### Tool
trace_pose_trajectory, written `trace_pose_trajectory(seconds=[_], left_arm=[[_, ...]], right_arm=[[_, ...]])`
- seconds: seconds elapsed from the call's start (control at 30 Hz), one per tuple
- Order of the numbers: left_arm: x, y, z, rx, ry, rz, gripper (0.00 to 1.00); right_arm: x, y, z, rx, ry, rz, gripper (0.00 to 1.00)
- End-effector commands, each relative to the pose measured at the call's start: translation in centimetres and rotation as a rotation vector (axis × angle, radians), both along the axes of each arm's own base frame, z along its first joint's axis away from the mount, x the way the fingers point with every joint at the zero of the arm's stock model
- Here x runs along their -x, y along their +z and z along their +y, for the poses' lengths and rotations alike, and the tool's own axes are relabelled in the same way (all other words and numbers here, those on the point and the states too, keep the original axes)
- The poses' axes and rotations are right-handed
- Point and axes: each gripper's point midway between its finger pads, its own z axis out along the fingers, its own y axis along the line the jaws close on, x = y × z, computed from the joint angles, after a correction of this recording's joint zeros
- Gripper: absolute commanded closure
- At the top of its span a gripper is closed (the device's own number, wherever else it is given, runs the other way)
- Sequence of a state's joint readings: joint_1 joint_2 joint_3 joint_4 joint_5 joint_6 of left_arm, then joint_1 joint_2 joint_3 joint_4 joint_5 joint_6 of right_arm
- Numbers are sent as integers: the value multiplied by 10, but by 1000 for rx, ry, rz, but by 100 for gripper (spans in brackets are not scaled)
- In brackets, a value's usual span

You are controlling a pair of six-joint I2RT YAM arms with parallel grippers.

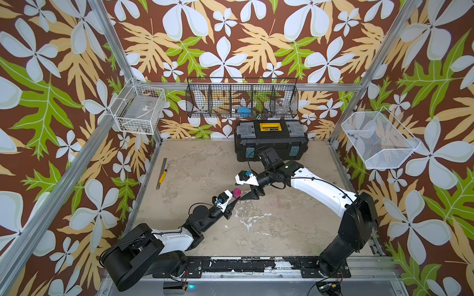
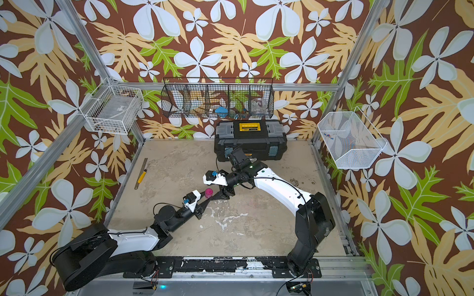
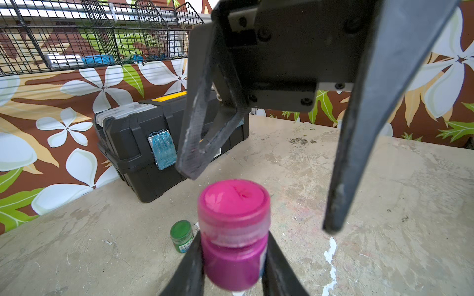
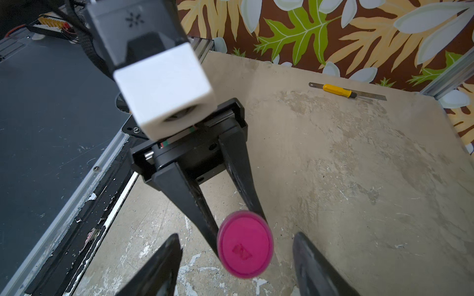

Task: Close the paint jar lid
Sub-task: Screw the lid onto the paint jar.

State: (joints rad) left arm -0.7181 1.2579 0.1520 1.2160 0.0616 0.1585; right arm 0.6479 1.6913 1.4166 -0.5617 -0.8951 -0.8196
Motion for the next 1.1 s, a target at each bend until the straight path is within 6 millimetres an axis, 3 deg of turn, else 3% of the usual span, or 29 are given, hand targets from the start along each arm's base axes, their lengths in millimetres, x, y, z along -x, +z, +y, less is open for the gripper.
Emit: trace_pose_trajectory(seconds=[0.0, 0.53, 0.77, 1.07], left_arm=[[1, 8, -1, 20, -6, -24, 96], [1, 8, -1, 20, -7, -24, 96], [1, 8, -1, 19, -7, -23, 96], [1, 9, -1, 20, -7, -25, 96]], right_arm=[[-3, 0, 3, 7, -11, 8, 31], [-6, -12, 6, 68, -16, 32, 47], [-5, -12, 6, 77, -16, 30, 59], [-11, -16, 10, 134, -101, -5, 67]])
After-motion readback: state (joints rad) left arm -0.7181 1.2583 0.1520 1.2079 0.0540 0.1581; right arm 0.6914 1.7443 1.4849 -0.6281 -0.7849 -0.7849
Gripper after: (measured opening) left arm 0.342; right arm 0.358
